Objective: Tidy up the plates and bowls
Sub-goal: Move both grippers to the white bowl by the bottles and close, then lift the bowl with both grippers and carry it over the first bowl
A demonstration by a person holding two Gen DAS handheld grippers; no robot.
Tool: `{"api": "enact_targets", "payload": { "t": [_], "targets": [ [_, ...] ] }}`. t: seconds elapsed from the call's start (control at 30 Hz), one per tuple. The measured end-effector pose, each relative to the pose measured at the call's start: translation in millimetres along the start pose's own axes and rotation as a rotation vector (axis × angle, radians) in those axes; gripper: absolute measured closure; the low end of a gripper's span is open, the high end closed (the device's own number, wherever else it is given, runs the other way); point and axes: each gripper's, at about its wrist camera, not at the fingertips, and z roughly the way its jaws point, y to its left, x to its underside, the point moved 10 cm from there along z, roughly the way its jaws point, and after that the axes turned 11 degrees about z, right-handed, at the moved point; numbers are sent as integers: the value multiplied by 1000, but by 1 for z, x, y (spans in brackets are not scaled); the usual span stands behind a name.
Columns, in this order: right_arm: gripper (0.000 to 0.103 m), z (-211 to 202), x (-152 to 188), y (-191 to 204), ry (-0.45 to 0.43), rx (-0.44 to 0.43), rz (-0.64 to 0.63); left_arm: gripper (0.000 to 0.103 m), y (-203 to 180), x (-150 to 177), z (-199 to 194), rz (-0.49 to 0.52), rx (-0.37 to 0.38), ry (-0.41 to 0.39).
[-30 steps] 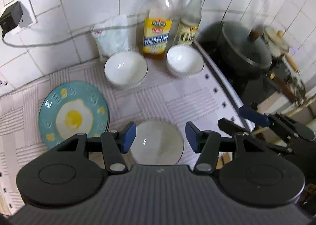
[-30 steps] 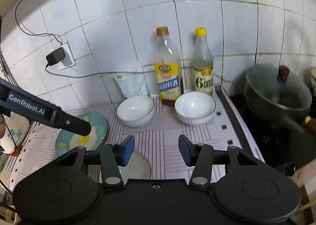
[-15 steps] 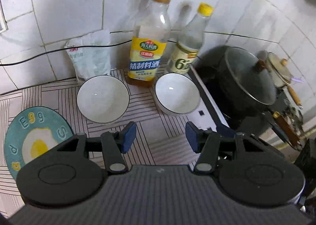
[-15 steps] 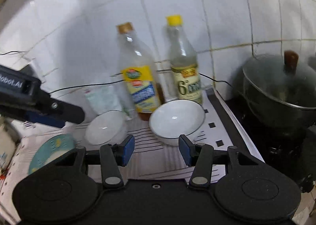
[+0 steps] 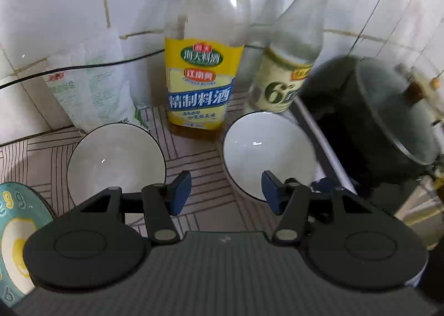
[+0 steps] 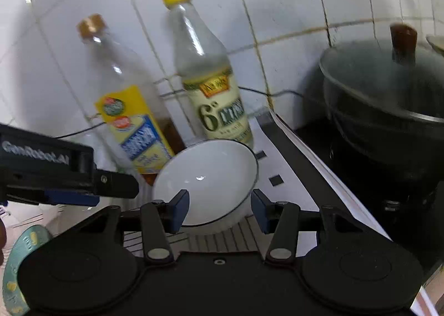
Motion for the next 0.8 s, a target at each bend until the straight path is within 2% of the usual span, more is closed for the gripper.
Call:
{"api": "enact_targets", "payload": {
  "t": [0.13, 0.3, 0.4, 0.47, 0.53, 0.57, 0.63, 0.8],
  "targets": [
    [50, 15, -2, -8, 20, 30, 43, 48, -2, -1, 17, 41, 1, 24],
    [77, 21, -1, -18, 48, 63, 38, 50, -5, 2, 32, 61, 17, 63],
    [83, 21, 2, -26, 75, 76, 63, 51, -6, 5, 36, 52, 35, 78],
    [85, 22, 6, -35, 103, 74, 121, 52, -7, 8, 38, 49, 43, 85],
    [87, 25, 11, -46, 142, 37, 246, 53, -4, 12, 41, 38, 26, 96],
    [88, 26, 13, -50, 154, 15, 290, 55, -3, 14, 43, 29, 26, 99],
    [88, 25, 15, -52, 156, 3, 293, 64, -2, 18, 44, 14, 50, 103],
    [92, 29, 19, -45, 173, -31, 289, 95, -4, 27, 52, -18, 98, 124]
  ]
}}
